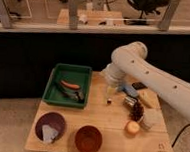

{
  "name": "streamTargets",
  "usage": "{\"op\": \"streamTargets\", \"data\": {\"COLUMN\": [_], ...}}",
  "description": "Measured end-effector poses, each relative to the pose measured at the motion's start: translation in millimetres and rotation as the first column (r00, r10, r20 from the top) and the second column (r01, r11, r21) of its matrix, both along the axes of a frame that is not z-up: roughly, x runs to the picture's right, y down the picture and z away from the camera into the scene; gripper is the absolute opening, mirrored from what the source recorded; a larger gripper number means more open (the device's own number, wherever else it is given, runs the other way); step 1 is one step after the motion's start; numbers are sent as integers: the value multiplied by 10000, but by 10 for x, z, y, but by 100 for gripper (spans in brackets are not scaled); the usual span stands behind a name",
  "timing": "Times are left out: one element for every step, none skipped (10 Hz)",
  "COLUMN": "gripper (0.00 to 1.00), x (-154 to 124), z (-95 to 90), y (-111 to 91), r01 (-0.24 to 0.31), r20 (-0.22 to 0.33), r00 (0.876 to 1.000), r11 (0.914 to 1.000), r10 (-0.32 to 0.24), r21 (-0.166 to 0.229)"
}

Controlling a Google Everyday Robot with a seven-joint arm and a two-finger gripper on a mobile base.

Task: Wipe red bowl with brush

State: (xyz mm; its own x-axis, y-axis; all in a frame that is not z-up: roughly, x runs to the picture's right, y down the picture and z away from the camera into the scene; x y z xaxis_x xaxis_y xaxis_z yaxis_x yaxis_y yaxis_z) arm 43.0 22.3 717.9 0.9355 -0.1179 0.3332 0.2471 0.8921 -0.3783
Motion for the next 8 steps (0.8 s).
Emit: {"op": "streamTargets", "data": {"gripper": [80,80,80,80,80,80,80,80], "x": [-93,-106,-85,-92,-110,-106,-104,-97], "z": [44,65,63,67,68,69,72,116], "y": [-22,-44,-41,-36,-37,-36,-36,-26], "r01": [-17,-20,-47,-48,-23,-26,-61,-94], "r20": [67,46,26,38,57,51,63,315], "r00": [10000,10000,10000,10000,10000,10000,10000,9995], "r11": [10000,10000,10000,10000,10000,10000,10000,9998], "r10": [17,19,47,48,23,26,61,100], "r21": [2,53,43,27,29,27,1,-180]}}
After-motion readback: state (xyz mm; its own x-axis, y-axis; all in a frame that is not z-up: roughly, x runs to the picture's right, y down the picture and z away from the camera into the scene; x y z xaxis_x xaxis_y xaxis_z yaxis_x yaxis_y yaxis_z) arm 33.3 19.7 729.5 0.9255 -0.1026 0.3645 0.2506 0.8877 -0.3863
